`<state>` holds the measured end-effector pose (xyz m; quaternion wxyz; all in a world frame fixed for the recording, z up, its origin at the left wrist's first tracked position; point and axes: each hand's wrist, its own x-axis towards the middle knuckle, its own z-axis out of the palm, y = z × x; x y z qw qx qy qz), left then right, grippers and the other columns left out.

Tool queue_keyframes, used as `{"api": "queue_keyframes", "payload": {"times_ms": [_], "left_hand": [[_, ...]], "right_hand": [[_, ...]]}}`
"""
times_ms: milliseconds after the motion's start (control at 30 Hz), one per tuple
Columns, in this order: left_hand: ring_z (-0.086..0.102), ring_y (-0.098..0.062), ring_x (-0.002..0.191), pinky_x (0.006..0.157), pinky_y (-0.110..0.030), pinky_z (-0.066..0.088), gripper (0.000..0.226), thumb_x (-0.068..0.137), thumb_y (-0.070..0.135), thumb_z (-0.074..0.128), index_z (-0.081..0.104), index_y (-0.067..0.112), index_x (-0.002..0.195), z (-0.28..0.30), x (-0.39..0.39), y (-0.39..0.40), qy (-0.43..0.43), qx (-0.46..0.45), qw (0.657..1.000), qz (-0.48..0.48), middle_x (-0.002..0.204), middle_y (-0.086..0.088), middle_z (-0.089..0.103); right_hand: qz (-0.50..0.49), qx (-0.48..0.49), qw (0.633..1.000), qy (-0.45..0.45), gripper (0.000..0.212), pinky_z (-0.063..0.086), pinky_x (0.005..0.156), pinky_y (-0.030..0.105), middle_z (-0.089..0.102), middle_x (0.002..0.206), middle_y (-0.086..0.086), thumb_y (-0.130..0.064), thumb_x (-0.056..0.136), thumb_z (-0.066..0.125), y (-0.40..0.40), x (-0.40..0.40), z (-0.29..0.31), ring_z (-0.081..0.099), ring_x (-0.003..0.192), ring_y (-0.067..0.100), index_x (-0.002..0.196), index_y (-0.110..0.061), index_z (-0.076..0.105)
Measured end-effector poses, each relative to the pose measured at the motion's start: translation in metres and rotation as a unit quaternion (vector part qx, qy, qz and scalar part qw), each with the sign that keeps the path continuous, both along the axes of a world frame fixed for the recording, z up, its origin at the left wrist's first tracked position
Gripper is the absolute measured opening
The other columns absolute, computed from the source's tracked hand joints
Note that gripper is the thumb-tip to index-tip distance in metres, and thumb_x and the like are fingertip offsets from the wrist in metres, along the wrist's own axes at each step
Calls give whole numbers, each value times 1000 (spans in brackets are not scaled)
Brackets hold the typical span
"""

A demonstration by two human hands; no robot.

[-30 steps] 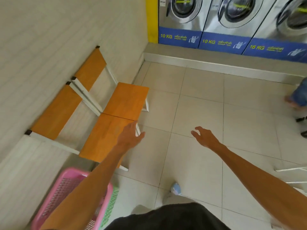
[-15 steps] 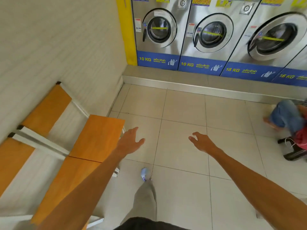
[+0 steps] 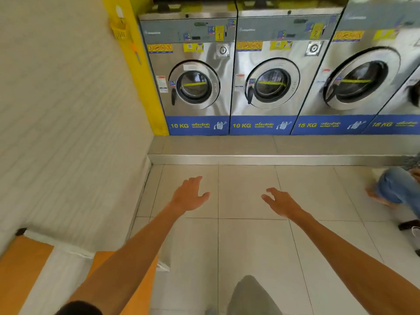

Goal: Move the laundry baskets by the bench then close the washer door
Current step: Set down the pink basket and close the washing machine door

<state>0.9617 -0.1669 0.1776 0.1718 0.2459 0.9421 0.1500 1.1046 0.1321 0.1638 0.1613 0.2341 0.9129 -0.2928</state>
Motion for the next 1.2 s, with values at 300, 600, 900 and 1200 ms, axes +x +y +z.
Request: {"api": "queue_keyframes", "payload": {"times_ms": [300,600,900,1200], "left_hand": [[36,-26,141,111,-44,37,75,94,51,55,29,16,154,-11,-188,137,22,-3,999,-26,155,-7,38],[34,-30,142,113,-44,35,74,95,49,56,30,12,154,5,-384,256,38,12,999,6,156,-11,36],[37,-29,140,112,-43,36,71,94,45,59,35,11,151,-4,-559,321,52,11,998,-32,152,-10,41],[34,-26,144,115,-39,32,67,95,42,60,38,15,152,1,-756,382,83,18,984,-159,158,-8,35]], "right_hand": [[-23,-2,1000,-1,55,38,112,40,49,149,15,-43,103,45,124,-177,-7,49,136,32,147,-10,43],[2,44,999,-16,54,39,106,35,58,138,20,-40,103,48,264,-394,14,52,132,33,146,-6,45],[21,47,998,-47,59,33,114,38,47,151,15,-41,104,46,317,-578,1,41,141,32,151,-6,39],[-52,8,997,-65,61,31,117,40,37,158,14,-40,104,46,362,-741,-24,36,145,32,154,-7,33]]}}
